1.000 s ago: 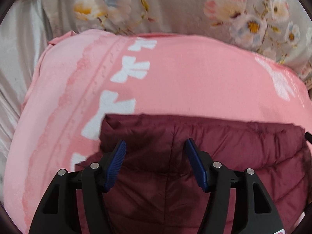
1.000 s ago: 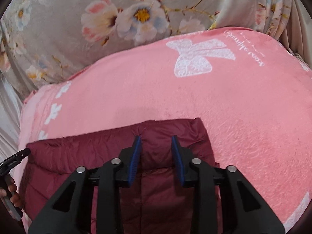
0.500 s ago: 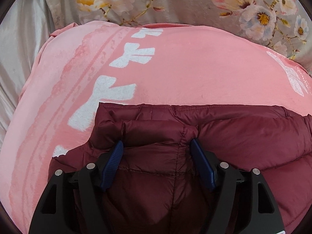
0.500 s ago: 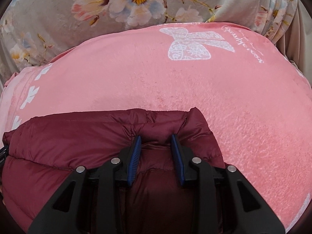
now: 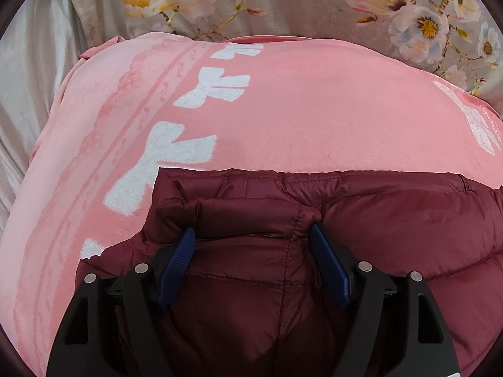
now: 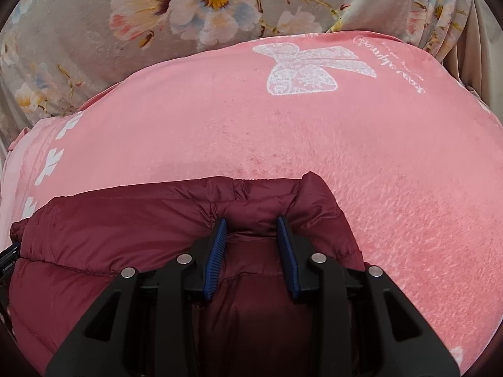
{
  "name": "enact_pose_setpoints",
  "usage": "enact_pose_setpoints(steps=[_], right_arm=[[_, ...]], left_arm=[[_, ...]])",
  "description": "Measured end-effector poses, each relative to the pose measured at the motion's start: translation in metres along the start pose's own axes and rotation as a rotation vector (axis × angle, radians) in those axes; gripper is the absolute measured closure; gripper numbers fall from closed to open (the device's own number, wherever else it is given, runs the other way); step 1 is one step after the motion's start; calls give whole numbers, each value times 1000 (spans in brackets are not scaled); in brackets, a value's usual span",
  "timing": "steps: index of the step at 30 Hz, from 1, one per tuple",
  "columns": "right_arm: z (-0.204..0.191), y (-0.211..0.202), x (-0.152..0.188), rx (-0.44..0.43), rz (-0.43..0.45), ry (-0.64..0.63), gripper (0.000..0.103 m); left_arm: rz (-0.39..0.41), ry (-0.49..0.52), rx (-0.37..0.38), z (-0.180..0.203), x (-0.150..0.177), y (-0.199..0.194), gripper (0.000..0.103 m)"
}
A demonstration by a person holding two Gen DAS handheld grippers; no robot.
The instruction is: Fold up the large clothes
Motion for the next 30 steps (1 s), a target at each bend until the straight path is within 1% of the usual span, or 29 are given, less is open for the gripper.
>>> enact_pose_setpoints(steps=[6, 7, 8, 9, 10, 12, 15, 17, 19, 23, 26, 30], right_arm=[[1, 0, -7, 19, -12, -1, 68], [2, -6, -11, 48, -11, 3, 68], [3, -16, -15, 66, 3, 12, 68], [3, -29, -20, 59, 30, 20, 68], [-2, -50, -26, 32, 76, 19, 68], [-15, -80, -32, 4, 129, -4, 68], [-47, -109, -33, -63, 145, -65, 68], [-71, -118, -25, -96, 138, -121, 68], [-88, -118, -14, -111, 118, -161, 68], [-107, -102, 13, -116, 61, -195, 68], [-110, -82, 30, -100, 22, -207, 68], [-112, -56, 49, -69, -17, -230, 68]], left_arm=[[-11, 2, -20, -1, -4, -1, 27], [-16, 0, -30, -2, -5, -4, 27], [-21, -2, -49, -5, -7, -9, 29], [-18, -7, -71, -8, -11, -19, 33], [7, -15, -78, -10, -14, -34, 33], [61, -22, -60, -8, -23, -62, 33], [99, 13, -16, 12, -34, -96, 33], [113, 41, 15, 31, -36, -109, 33], [111, 85, 34, 57, -35, -115, 31], [82, 135, 27, 92, -20, -110, 31], [41, 136, 26, 108, -8, -94, 31], [-10, 109, 9, 111, 3, -68, 31]])
Point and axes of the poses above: each gripper's, at about its wrist camera, not at the fingertips, and y roughly the way its jaws point, z to its right, x to its underside, the point moved 4 cm from there along y, roughly the way its jaws point, and after that the axes turned 8 degrees about y, right-handed, at the moved point
